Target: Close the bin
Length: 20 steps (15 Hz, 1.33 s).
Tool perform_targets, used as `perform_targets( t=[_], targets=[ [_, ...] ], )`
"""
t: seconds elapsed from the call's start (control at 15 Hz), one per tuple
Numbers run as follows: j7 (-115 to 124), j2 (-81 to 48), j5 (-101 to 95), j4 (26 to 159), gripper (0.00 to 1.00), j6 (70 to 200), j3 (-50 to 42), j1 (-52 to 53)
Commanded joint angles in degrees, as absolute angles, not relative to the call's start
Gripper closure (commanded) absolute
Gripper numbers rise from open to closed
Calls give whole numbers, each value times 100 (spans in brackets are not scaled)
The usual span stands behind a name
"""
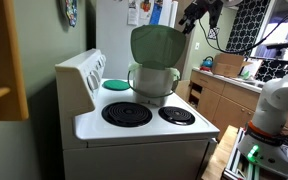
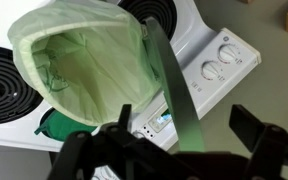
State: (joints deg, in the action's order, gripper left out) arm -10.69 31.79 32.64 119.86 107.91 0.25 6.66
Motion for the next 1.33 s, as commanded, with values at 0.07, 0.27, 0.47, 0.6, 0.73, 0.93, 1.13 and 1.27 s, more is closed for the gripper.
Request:
perform_targets(
  t=[0.07, 0.27, 0.47, 0.6, 0.73, 0.93, 1.13, 1.27],
  targets=[
    [-1000, 2961, 3057, 12188, 0, 11562, 215, 657],
    [-885, 2815, 2673, 12197, 0, 11674, 267, 629],
    [-685, 2822, 1962, 12256, 0, 11748, 358, 485],
    [-404, 2852, 1565, 12264, 0, 11694, 360, 387],
    [-260, 2883, 1252, 12246, 0, 11605, 319, 309],
    [-245, 2920, 1059, 12211, 0, 11406, 187, 255],
    [-605, 3010, 1303, 12142, 0, 11002, -119, 344],
    [-853, 3110, 1421, 12112, 0, 10725, -309, 364]
  ],
)
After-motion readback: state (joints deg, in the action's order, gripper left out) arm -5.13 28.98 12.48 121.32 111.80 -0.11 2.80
